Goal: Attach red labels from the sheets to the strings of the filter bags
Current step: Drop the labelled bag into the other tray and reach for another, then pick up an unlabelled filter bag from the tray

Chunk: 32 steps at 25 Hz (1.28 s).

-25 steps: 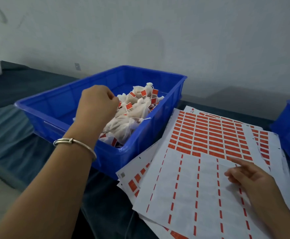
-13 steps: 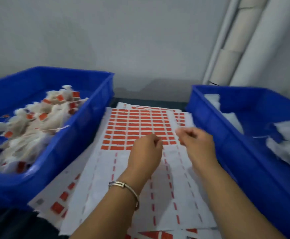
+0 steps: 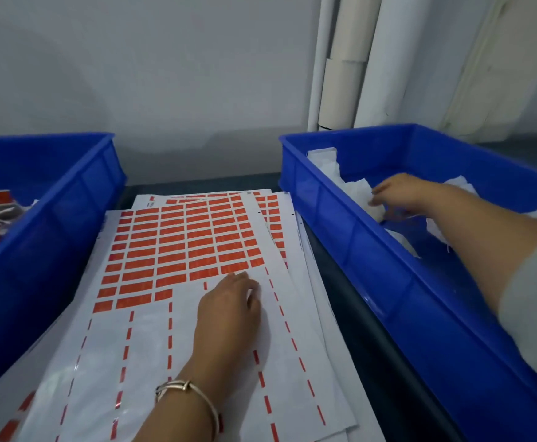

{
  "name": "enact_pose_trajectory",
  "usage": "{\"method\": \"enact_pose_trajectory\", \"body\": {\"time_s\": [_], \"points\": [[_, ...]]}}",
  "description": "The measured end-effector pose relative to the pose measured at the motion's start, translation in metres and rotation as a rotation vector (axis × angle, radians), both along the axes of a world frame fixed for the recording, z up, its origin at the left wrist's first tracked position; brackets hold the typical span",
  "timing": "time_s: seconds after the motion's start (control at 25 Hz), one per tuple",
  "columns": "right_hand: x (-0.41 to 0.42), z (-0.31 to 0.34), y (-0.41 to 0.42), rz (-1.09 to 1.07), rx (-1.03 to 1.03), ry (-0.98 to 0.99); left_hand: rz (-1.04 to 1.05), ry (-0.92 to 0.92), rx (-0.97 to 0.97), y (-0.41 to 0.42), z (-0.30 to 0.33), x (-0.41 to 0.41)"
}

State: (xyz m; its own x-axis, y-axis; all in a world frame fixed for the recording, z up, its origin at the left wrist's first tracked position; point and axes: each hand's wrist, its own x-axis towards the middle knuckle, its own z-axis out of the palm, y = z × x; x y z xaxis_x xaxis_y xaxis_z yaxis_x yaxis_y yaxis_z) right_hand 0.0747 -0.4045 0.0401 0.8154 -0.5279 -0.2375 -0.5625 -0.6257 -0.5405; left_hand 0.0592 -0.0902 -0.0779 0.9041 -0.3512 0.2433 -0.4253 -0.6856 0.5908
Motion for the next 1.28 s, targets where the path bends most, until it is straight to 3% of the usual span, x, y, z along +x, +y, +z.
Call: {"method": "enact_pose_trajectory", "body": {"time_s": [0.12,0.4,0.52,0.6,0.68,0.84,0.96,1.04,1.12,1.2,1.28], "points": [[-0.013,-0.016,-0.019,0.068,0.008,0.413,0.007,-0.02,0.0,-0.002,-0.01,0.005],[-0.016,-0.001,-0.011,0.201,0.173,0.471,0.17,-0.097,-0.094,-0.009,-0.039,0.008],[-0.027,-0.005,-0.004,0.285,0.047,0.514,0.176,-0.071,-0.126,-0.011,-0.037,0.008],[-0.035,-0.009,-0.001,0.277,-0.193,0.441,0.154,-0.073,-0.072,-0.009,-0.032,0.007],[-0.041,-0.008,-0.002,0.221,-0.306,0.282,0.135,-0.068,-0.041,-0.006,-0.024,0.007],[-0.056,0.033,0.003,0.059,-0.227,-0.073,0.123,0.001,-0.038,-0.003,-0.01,0.002],[-0.057,0.075,0.034,0.108,-0.15,-0.272,0.104,0.089,-0.074,-0.002,0.002,-0.003],[-0.053,0.096,0.071,0.192,-0.034,-0.361,0.12,0.186,-0.24,0.001,0.011,-0.008],[-0.044,0.1,0.111,0.287,-0.053,-0.375,0.107,0.299,-0.47,0.005,0.022,-0.01],[-0.032,0.085,0.149,0.352,-0.141,-0.346,0.036,0.439,-0.697,0.01,0.034,-0.011],[-0.022,0.053,0.18,0.385,-0.082,-0.321,-0.019,0.595,-0.921,0.015,0.045,-0.008]]}}
